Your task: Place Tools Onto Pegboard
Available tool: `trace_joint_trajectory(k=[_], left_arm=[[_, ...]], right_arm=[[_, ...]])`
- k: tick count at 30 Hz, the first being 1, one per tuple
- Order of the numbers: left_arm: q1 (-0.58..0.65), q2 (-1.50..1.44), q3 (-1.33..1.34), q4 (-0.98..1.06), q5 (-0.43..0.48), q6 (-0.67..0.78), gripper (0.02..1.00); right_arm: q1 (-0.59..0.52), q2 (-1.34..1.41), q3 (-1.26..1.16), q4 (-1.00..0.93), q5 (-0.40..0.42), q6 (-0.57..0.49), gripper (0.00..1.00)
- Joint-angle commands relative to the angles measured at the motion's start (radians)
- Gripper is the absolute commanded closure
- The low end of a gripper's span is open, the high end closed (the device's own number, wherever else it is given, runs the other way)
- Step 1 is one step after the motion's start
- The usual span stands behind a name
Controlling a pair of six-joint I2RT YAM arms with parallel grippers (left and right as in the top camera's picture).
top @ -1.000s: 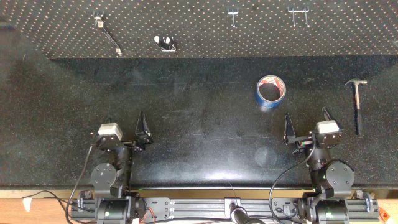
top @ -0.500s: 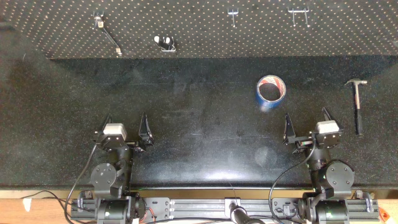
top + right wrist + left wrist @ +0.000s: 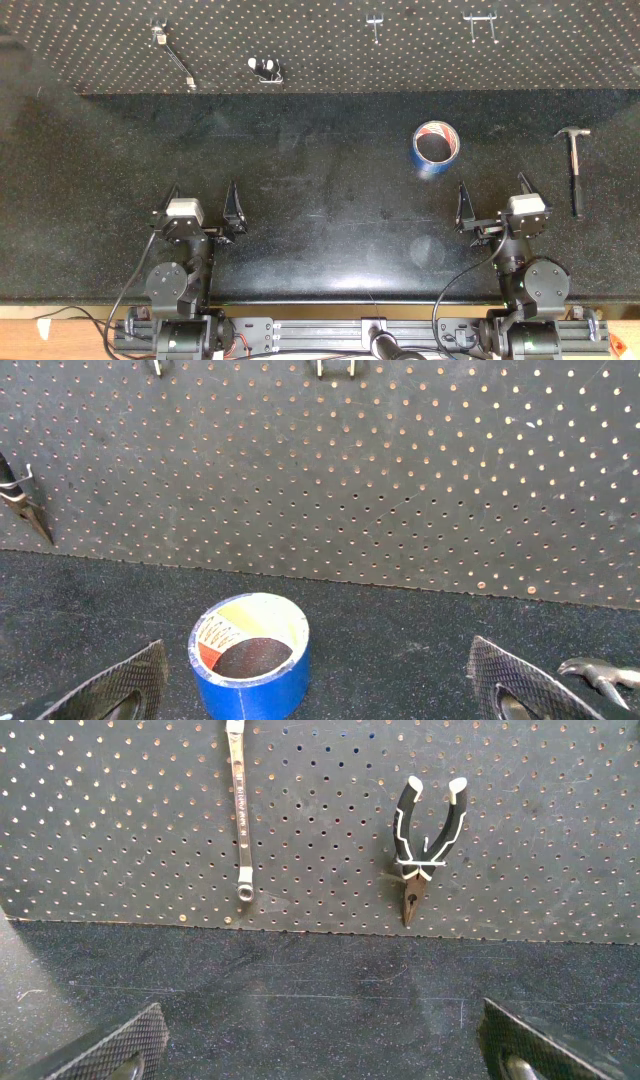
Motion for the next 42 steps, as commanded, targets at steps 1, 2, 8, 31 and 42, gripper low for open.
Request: trace_joint_trajectory(k=[1,2,8,31,42], left_arm=[[0.002,-0.015,-0.001,-0.007,0.026,0.020,0.023],[0.002,-0.015,-0.001,-0.007,0.026,0.019,0.023],[0.002,-0.015,-0.001,-0.007,0.026,0.020,0.023],[0.002,-0.015,-0.001,-0.007,0.026,0.019,0.023],[0.002,-0.015,-0.001,-0.007,0.026,0.019,0.023]], right_arm=[[0.007,-0.011,-0.002,-0.008,0.009,-0.011,0.025],[0.007,-0.011,-0.002,-0.008,0.009,-0.011,0.025],[0.007,-0.011,-0.002,-0.009,0.027,-0.011,0.025],[0.006,0.054,0.015,0.288,0.011,0.071,0.025],[0.052,0.547,0.606,-0.281,-0.002,0.143,0.025]])
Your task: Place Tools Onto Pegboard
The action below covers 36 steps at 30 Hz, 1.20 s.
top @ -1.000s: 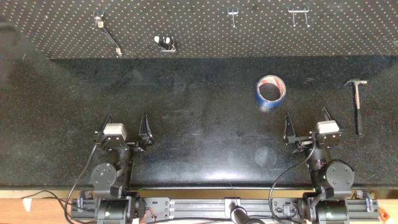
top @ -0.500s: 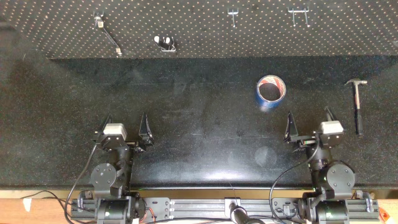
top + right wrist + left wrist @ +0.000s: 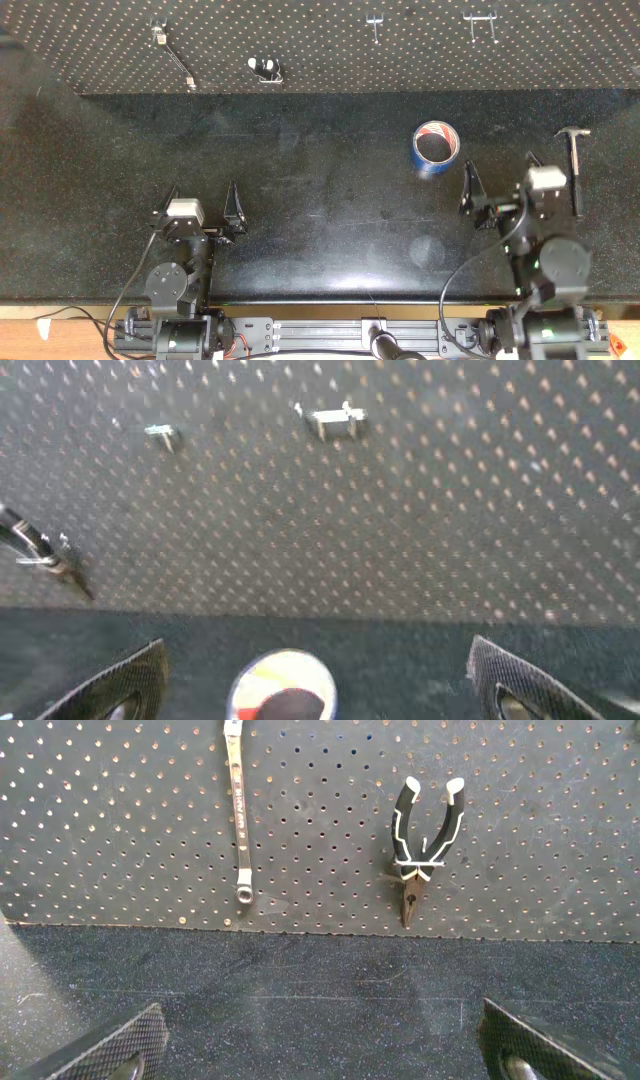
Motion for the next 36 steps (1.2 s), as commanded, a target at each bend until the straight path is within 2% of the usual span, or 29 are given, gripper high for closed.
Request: trace_joint_trajectory(k=[1,5,8,11,17,29,36], left_arm=[[0.002,-0.012,-0.002,-0.007,0.022,0.012,0.023],[0.002,-0.012,-0.002,-0.007,0.022,0.012,0.023],[0.002,-0.012,-0.002,-0.007,0.022,0.012,0.020],[0.002,-0.012,-0.002,-0.007,0.022,0.012,0.023],[0.002,-0.012,-0.002,-0.007,0.022,0.012,0.023],[0.002,-0.012,-0.002,-0.007,0.022,0.012,0.023],[0.002,-0.012,-0.002,-0.007,0.022,0.012,0.023]], right_arm=[[0.028,0.232,0.309,-0.258,-0.015,0.026,0.025],[0.071,0.447,0.433,-0.354,-0.015,0.026,0.025],[0.108,0.562,0.459,-0.359,-0.027,0.039,0.025],[0.149,0.688,0.467,-0.359,-0.027,0.109,0.025],[0.230,0.896,0.550,-0.383,-0.027,0.119,0.025],[0.266,1.228,0.789,-0.503,-0.006,0.120,0.025],[0.266,1.343,0.859,-0.536,0.004,0.171,0.025]])
